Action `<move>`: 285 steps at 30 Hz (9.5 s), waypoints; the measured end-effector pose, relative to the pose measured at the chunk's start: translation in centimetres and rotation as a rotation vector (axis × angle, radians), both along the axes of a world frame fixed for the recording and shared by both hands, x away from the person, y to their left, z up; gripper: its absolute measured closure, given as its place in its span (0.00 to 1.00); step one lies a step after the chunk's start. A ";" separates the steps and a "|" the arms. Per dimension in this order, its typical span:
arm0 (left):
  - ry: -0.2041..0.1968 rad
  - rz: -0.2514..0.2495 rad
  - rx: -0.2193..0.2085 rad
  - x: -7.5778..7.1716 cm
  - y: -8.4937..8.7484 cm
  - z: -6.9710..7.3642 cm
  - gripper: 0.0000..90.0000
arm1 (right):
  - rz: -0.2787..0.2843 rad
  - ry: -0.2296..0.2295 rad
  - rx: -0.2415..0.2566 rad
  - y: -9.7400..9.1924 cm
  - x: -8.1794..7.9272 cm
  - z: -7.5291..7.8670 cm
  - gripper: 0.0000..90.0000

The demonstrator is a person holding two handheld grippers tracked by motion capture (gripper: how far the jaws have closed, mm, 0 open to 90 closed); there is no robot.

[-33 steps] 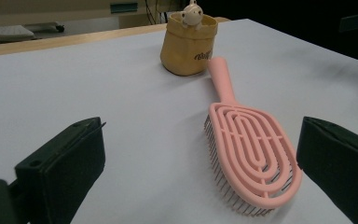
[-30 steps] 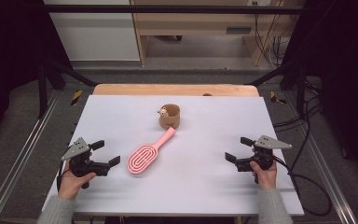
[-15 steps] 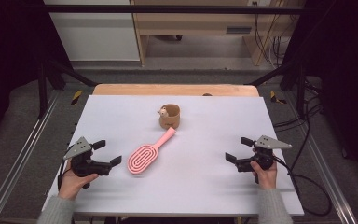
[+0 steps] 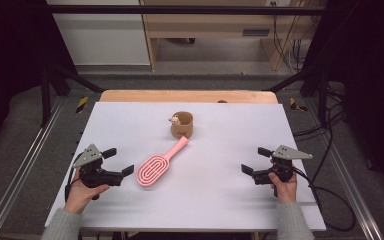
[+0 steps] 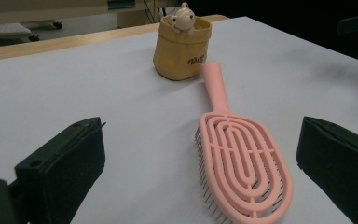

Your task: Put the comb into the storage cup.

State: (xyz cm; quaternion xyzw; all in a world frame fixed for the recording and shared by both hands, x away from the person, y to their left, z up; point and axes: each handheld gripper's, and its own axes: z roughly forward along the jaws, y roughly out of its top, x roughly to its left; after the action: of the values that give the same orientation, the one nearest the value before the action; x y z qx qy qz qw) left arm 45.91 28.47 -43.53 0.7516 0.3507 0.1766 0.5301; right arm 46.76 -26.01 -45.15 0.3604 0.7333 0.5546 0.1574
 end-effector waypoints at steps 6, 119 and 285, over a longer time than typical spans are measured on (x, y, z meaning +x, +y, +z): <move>0.009 0.000 0.009 0.2 -0.5 0.2 0.01 | -0.002 -0.004 0.000 0.0 0.0 0.0 0.00; 0.181 0.090 0.179 7.4 -10.9 1.7 1.00 | 0.000 0.005 -0.015 0.0 0.1 -0.1 0.00; 0.020 0.034 0.091 2.2 -5.0 0.8 0.15 | 0.033 -0.020 -0.061 4.1 -0.2 1.9 0.00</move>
State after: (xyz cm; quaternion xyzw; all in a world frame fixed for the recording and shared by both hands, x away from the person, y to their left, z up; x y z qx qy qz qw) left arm 48.11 23.50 -42.78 0.7705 0.3605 0.1935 0.4888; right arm 46.60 -21.95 -43.30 0.3376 0.7543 0.5379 0.1664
